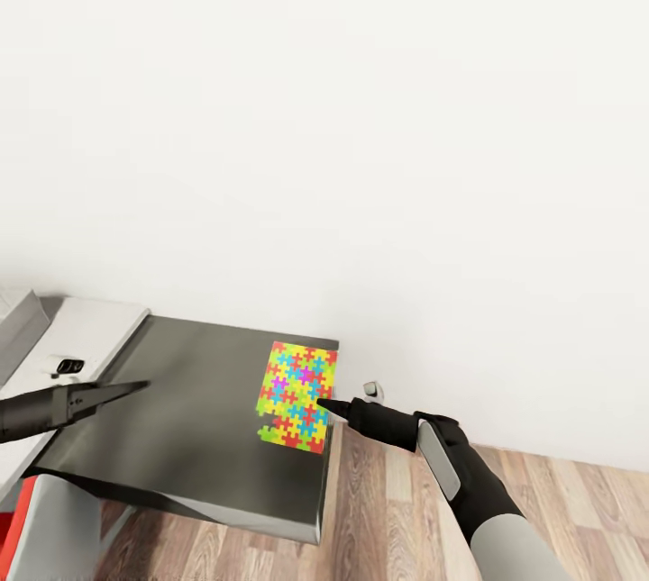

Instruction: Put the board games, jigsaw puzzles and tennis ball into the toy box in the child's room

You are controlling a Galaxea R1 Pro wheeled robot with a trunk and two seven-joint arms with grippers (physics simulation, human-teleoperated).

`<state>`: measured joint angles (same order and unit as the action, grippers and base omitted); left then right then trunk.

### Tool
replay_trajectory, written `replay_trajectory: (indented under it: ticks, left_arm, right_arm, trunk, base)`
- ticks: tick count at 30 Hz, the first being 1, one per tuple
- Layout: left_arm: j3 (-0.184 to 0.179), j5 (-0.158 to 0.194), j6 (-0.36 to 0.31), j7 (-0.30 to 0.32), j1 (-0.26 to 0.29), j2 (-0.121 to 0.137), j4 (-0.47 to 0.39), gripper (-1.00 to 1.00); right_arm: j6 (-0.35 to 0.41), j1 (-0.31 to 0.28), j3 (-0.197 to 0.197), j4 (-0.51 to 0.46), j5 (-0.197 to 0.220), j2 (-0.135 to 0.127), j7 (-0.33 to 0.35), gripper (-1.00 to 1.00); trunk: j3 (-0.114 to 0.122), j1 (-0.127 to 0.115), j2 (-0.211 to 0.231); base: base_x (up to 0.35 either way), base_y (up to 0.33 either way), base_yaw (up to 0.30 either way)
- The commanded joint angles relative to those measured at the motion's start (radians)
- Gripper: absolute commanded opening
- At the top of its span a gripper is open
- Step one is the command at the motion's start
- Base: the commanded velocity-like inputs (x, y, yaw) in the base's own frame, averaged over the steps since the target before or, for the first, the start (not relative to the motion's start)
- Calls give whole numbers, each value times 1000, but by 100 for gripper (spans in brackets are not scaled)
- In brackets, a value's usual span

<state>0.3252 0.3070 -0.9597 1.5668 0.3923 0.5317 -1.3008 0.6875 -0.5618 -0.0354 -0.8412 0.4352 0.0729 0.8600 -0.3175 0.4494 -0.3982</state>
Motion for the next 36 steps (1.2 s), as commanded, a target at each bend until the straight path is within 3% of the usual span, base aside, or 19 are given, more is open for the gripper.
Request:
replay_trajectory:
  ticks: [1,10,36]
  left_arm:
    - [3,0,-11,4,-1,6,-5,100]
    - [10,3,-14,4,-4,23,-16,100]
    - [8,7,-17,4,-4,23,-20,100]
  right_arm:
    - [6,-1,0,-1,5,0,0,-100]
    - [5,-1,-1,-1,5,1,0,-100]
    - [6,-1,-8,-1,-3,2,-10,-100]
  trunk:
    - [-1,1,-2]
    - [7,1,-2]
    - [29,1,-2]
  base:
    - [0,0,246]
    - [0,0,246]
    - [0,0,247]
